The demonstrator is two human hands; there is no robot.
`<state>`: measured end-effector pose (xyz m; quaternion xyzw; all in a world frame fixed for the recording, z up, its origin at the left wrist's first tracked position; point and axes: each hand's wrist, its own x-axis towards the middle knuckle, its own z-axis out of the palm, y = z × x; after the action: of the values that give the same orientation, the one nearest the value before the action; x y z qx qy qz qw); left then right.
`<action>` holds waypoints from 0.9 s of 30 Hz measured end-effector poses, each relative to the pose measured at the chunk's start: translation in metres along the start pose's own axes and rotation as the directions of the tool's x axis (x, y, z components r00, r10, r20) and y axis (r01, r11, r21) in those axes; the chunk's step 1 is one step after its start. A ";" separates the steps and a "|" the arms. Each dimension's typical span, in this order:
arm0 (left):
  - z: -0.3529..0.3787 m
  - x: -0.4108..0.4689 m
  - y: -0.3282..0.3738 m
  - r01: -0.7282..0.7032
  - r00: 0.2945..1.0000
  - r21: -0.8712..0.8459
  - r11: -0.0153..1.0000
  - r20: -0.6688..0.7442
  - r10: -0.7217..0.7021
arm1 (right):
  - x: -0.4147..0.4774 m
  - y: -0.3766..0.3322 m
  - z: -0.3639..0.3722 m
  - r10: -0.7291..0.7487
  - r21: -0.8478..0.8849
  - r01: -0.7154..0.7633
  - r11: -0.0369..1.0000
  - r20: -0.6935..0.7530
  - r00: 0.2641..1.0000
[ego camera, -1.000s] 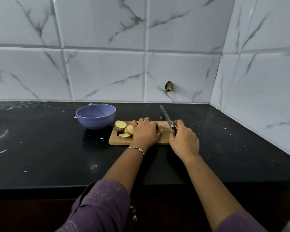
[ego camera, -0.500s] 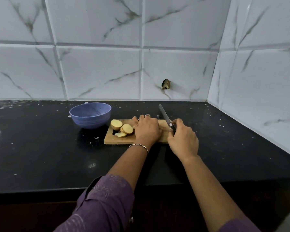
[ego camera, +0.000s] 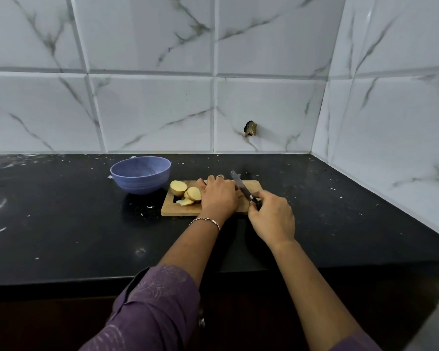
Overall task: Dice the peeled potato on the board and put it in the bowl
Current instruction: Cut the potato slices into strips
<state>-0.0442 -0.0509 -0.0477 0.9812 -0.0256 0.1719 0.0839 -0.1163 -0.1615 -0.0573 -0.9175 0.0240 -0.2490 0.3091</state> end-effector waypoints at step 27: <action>0.011 -0.029 -0.008 -0.138 0.990 -0.049 0.989 0.032 0.140 | -0.024 -0.004 -0.001 -0.107 -0.182 0.106 0.978 0.008 0.994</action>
<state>-0.0670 -0.0442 -0.0690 0.9777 -0.0993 0.1593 0.0941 -0.1381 -0.1540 -0.0643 -0.9416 -0.0023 -0.2631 0.2102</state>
